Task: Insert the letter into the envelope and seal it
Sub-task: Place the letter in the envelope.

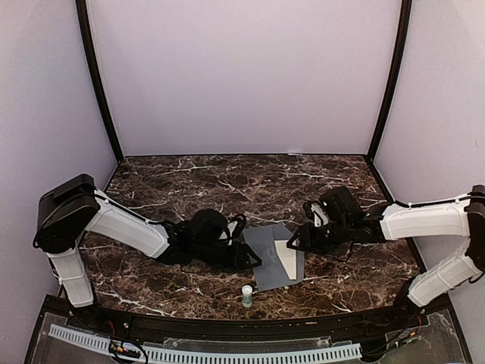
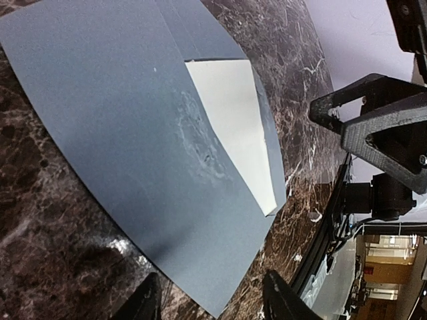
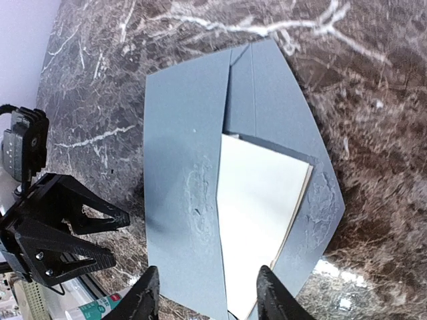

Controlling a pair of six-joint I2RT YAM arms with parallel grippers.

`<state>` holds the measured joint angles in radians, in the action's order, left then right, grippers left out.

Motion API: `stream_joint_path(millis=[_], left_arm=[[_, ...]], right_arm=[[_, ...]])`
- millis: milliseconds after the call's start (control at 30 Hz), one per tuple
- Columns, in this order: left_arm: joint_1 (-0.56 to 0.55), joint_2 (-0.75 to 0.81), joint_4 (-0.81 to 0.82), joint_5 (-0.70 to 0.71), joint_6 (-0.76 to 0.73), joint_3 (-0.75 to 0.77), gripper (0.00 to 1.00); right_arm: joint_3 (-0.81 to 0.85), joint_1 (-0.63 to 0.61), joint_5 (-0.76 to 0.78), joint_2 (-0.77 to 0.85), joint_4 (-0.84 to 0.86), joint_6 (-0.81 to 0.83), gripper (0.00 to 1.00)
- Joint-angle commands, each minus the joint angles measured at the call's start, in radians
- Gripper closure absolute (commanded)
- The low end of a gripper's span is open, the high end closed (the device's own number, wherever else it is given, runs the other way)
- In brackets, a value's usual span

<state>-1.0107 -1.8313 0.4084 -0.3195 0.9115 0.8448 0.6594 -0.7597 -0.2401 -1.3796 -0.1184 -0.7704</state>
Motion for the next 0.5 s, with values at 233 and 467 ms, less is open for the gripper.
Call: stream_joint_path(millis=[233, 467], left_arm=[[0.023, 0.028, -0.108, 0.072, -0.023, 0.053, 0.45], [0.028, -0.023, -0.117, 0.084, -0.024, 0.082, 0.45]], right_arm=[[0.065, -0.021, 0.092, -0.008, -0.104, 0.048, 0.46], [0.116, -0.035, 0.127, -0.108, -0.096, 0.054, 0.46]])
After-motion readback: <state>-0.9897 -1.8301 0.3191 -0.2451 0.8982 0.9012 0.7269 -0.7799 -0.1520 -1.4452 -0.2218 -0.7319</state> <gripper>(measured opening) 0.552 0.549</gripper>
